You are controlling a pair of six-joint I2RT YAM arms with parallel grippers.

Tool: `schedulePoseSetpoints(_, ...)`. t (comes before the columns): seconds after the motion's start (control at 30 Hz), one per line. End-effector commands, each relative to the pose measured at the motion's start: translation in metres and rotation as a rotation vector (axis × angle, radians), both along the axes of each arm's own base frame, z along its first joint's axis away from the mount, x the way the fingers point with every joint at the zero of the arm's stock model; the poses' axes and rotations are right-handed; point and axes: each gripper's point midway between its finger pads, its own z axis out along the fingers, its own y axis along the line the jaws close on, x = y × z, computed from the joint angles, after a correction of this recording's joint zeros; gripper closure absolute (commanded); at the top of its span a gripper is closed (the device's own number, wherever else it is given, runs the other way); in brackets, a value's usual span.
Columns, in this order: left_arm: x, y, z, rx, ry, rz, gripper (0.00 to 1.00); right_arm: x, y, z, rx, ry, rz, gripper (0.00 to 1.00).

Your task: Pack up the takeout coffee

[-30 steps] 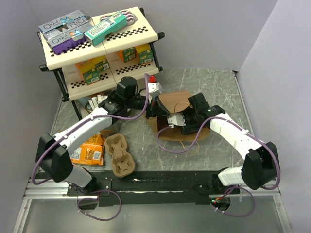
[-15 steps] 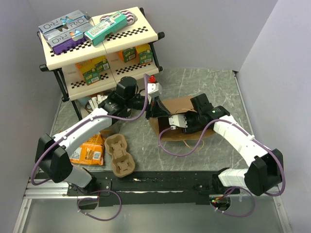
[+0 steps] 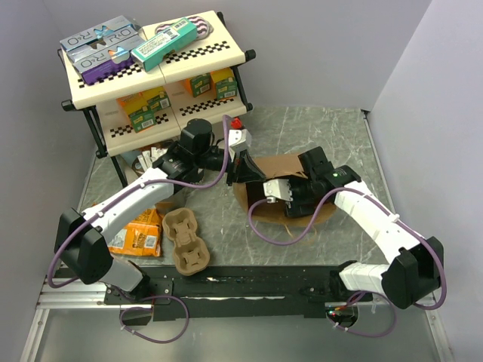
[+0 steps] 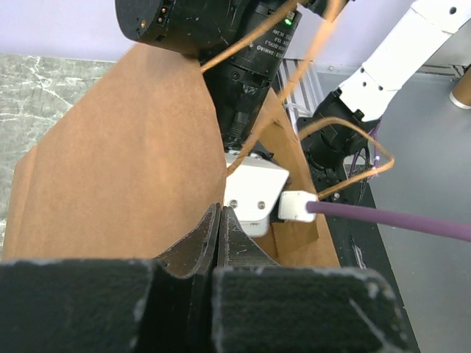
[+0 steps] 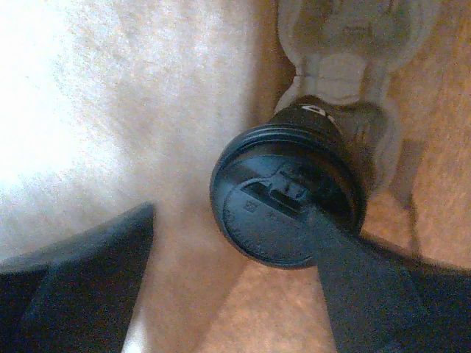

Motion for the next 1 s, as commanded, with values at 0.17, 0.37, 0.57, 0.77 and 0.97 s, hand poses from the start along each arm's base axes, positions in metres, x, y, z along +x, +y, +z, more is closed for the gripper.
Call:
schedulePoseSetpoints(0.17, -0.016, 0.001, 0.025, -0.061, -0.063, -0.063, 0.99, -0.011, -0.008, 0.002, -0.033, 0.010, 0.065, 0.00)
schedulePoseSetpoints(0.37, -0.016, -0.001, 0.025, -0.065, -0.048, -0.070, 0.99, 0.011, -0.007, -0.011, -0.076, -0.052, 0.059, 0.00)
schedulePoseSetpoints(0.57, -0.014, 0.001, 0.025, -0.056, -0.054, -0.061, 0.99, 0.016, 0.007, 0.006, -0.006, -0.080, 0.094, 0.01)
schedulePoseSetpoints(0.77, -0.012, 0.002, 0.025, -0.063, -0.056, -0.057, 0.99, 0.012, 0.005, 0.000, -0.024, -0.019, 0.081, 0.00)
schedulePoseSetpoints(0.97, -0.012, 0.003, 0.025, -0.059, -0.059, -0.058, 0.99, 0.012, 0.006, -0.019, -0.047, 0.068, 0.072, 0.03)
